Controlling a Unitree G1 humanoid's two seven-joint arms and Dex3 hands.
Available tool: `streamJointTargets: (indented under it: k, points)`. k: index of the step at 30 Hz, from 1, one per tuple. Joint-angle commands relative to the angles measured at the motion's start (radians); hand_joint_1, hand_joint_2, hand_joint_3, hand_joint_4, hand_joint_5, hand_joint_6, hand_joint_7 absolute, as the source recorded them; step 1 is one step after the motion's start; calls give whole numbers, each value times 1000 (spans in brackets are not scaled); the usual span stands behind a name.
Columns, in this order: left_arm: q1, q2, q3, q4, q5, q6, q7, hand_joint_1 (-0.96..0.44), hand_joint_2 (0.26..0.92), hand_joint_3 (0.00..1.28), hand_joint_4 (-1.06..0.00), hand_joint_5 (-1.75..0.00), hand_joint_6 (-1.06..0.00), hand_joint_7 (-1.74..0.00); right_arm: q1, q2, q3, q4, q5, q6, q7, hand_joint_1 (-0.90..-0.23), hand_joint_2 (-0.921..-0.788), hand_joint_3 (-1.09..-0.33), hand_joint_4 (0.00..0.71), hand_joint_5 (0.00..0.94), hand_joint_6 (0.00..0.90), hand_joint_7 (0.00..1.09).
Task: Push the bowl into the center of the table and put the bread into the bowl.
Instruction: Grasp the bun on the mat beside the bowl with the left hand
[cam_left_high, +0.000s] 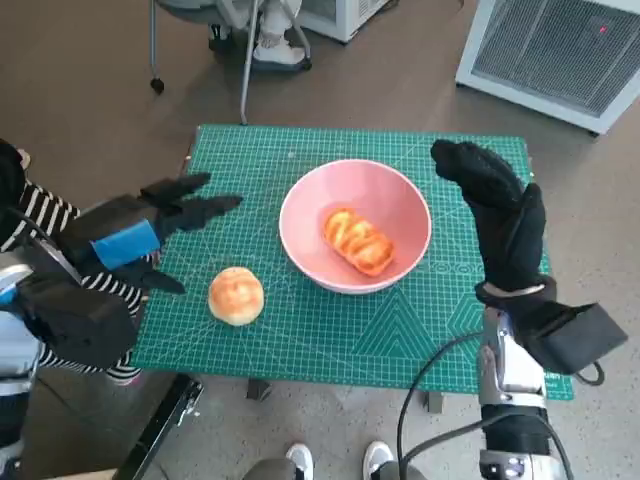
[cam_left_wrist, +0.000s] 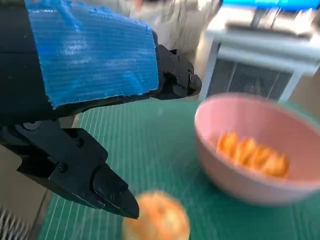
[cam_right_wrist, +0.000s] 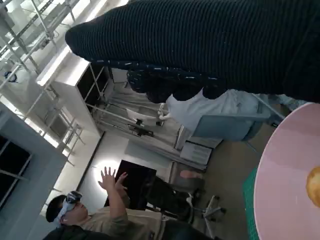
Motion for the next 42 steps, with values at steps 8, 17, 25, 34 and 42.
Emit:
streamJointTargets:
  k: [8,17,25,34,42]
  points:
    - [25,-29,-73,-4,36,57,-23,-100,687,6,-131,-5,-311,-12,21,-9,-4,4,18,31,21,-772,-921,-783,199,0,43,550]
    - [-25,-99,-166,110,84,54,-8,-71,699,9,-140,-5,-313,-7,22,-20,-8,1,21,41,30,-773,-921,-783,198,0,41,555]
    - [-96,-165,-232,320,140,-21,59,-45,708,9,-216,-23,-368,-24,26,-29,-11,-12,20,54,31,-773,-921,-787,195,0,38,563]
    - [-165,-212,-295,525,253,-98,214,16,752,22,-478,-47,-531,-55,33,-33,-7,-26,16,59,27,-769,-921,-788,196,1,39,574]
    - [-189,-213,-334,604,318,-131,304,40,822,27,-801,-107,-751,-156,39,-37,-7,-36,15,64,25,-764,-921,-799,195,0,37,583]
